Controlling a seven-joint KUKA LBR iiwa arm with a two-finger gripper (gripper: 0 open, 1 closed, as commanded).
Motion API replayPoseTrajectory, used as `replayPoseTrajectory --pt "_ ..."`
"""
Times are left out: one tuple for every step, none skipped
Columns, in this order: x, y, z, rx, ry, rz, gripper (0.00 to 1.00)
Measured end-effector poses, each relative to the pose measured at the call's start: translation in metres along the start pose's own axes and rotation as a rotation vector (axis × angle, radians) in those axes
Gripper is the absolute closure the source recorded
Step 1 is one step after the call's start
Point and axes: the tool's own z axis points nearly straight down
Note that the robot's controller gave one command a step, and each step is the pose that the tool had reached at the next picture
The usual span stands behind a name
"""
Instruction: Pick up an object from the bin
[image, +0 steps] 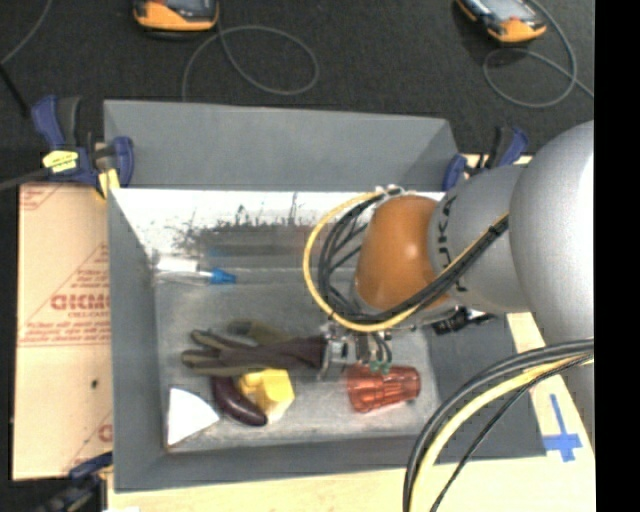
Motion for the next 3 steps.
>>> replayPoseTrajectory --pt "-0.0131 0.0109 -0.1068 0.000 -0.003 0.008 1.00" --pt "-0.0130 0.0107 -0.1067 0.001 -0.002 0.006 1.00" --pt "-0.0130 0.0109 -0.1067 0.001 -0.002 0.003 1.00"
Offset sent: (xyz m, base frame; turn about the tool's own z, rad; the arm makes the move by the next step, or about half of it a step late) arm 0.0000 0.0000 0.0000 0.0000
